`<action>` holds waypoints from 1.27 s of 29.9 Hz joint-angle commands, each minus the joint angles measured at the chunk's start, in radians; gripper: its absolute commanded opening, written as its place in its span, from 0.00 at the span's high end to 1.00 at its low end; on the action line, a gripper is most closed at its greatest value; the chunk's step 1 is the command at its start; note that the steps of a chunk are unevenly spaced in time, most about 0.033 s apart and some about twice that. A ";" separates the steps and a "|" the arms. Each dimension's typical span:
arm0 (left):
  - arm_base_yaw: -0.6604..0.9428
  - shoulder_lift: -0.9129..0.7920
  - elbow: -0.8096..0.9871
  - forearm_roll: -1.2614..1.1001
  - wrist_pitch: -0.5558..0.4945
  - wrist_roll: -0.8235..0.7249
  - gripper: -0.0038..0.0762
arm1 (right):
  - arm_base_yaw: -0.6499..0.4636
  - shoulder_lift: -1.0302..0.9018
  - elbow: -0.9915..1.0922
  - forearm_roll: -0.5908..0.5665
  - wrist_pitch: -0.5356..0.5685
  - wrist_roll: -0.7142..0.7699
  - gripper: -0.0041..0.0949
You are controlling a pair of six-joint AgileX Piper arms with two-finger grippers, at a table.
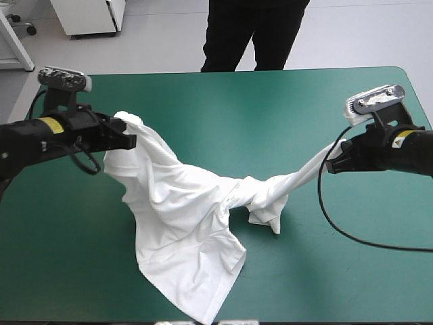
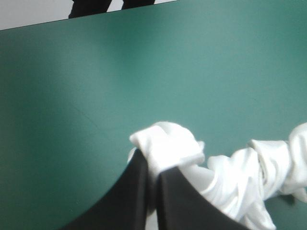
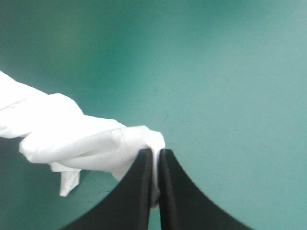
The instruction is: Fold the cloth
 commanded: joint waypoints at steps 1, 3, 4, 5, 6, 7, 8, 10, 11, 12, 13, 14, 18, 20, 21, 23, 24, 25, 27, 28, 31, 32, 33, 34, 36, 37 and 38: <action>-0.003 0.080 -0.019 0.057 -0.202 -0.014 0.96 | -0.005 0.084 -0.022 -0.054 -0.124 -0.009 0.98; -0.003 0.140 -0.019 0.071 -0.240 -0.034 0.96 | -0.011 0.140 -0.022 -0.059 -0.152 -0.009 0.98; -0.003 0.174 -0.019 0.073 -0.256 -0.034 0.96 | -0.014 0.170 -0.024 -0.059 -0.167 -0.009 0.98; -0.003 0.207 -0.019 0.071 -0.270 -0.034 0.96 | -0.016 0.201 -0.026 -0.059 -0.178 -0.009 0.98; -0.003 0.239 -0.019 0.064 -0.282 -0.034 0.96 | -0.016 0.231 -0.030 -0.059 -0.187 -0.009 0.98; -0.003 0.270 -0.019 0.060 -0.292 -0.034 0.96 | -0.016 0.262 -0.034 -0.060 -0.197 -0.009 0.98; -0.003 0.300 -0.019 0.058 -0.302 -0.034 0.96 | -0.016 0.291 -0.039 -0.061 -0.207 -0.009 0.98; -0.003 0.355 -0.019 0.051 -0.316 -0.034 0.96 | -0.016 0.348 -0.053 -0.061 -0.215 -0.009 0.98; -0.003 0.374 -0.019 0.049 -0.319 -0.034 0.96 | -0.016 0.369 -0.064 -0.061 -0.217 -0.009 0.98; -0.003 0.391 -0.019 0.049 -0.321 -0.034 0.96 | -0.016 0.391 -0.072 -0.061 -0.217 -0.009 0.98; -0.003 0.414 -0.019 0.049 -0.323 -0.032 0.96 | -0.016 0.419 -0.084 -0.061 -0.217 -0.009 0.98; -0.003 0.427 -0.019 0.049 -0.323 -0.030 0.96 | -0.016 0.437 -0.093 -0.061 -0.217 -0.006 0.98; -0.003 0.462 -0.019 0.049 -0.326 -0.013 0.96 | -0.016 0.494 -0.122 -0.075 -0.241 0.042 0.98; -0.003 0.474 -0.019 0.060 -0.327 -0.008 0.95 | -0.016 0.510 -0.130 -0.105 -0.264 0.070 0.97; -0.003 0.480 -0.019 0.070 -0.327 -0.008 0.94 | -0.016 0.520 -0.134 -0.124 -0.278 0.080 0.96; -0.003 0.489 -0.021 0.070 -0.325 -0.002 0.85 | -0.016 0.528 -0.135 -0.138 -0.295 0.081 0.91; -0.003 0.489 -0.021 0.070 -0.325 0.007 0.78 | -0.016 0.533 -0.135 -0.146 -0.297 0.081 0.86; -0.003 0.494 -0.021 0.067 -0.323 0.018 0.70 | -0.016 0.536 -0.135 -0.152 -0.299 0.081 0.80; -0.003 0.497 -0.021 0.063 -0.323 0.022 0.53 | -0.016 0.538 -0.135 -0.152 -0.309 0.081 0.67; -0.003 0.497 -0.021 0.063 -0.323 0.022 0.43 | -0.016 0.538 -0.135 -0.152 -0.315 0.081 0.59; -0.003 0.497 -0.044 0.087 -0.289 0.020 0.26 | -0.016 0.538 -0.161 -0.181 -0.302 0.096 0.39; -0.003 0.497 -0.063 0.106 -0.259 0.020 0.25 | -0.016 0.536 -0.179 -0.194 -0.288 0.116 0.36; -0.003 0.492 -0.091 0.119 -0.219 0.013 0.25 | -0.016 0.529 -0.199 -0.199 -0.270 0.136 0.33; -0.003 0.480 -0.116 0.120 -0.190 0.013 0.25 | -0.016 0.522 -0.218 -0.199 -0.253 0.133 0.31; -0.003 0.442 -0.158 0.120 -0.167 0.013 0.25 | -0.016 0.494 -0.250 -0.199 -0.228 0.133 0.32; -0.003 0.413 -0.171 0.120 -0.155 0.013 0.25 | -0.016 0.473 -0.264 -0.199 -0.217 0.133 0.32; -0.003 0.383 -0.179 0.120 -0.141 0.013 0.25 | -0.016 0.451 -0.276 -0.199 -0.204 0.133 0.32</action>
